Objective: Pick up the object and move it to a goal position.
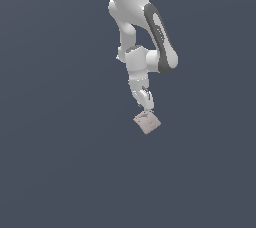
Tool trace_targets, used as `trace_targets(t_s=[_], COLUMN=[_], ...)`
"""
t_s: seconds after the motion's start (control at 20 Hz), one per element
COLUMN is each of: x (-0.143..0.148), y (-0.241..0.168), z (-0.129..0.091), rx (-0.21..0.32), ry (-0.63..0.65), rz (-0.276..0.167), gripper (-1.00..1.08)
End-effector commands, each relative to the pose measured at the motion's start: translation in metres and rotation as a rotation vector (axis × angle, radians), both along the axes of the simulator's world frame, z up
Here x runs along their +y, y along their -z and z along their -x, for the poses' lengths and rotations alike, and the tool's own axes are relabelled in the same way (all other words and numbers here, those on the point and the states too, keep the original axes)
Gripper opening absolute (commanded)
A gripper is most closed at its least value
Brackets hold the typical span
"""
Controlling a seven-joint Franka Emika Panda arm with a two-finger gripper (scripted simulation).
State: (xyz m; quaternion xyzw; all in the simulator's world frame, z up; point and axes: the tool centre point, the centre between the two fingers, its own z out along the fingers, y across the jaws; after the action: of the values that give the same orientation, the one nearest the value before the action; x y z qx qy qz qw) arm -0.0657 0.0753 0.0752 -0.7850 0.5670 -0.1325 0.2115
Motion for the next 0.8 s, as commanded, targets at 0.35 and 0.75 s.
trace_targets(t_s=[0.35, 0.75], x=[0.004, 0.005], y=[0.021, 0.026], z=[-0.009, -0.012], rx=[0.000, 0.000], ry=[0.003, 0.005], rz=[0.002, -0.001], gripper=[0.68, -1.00])
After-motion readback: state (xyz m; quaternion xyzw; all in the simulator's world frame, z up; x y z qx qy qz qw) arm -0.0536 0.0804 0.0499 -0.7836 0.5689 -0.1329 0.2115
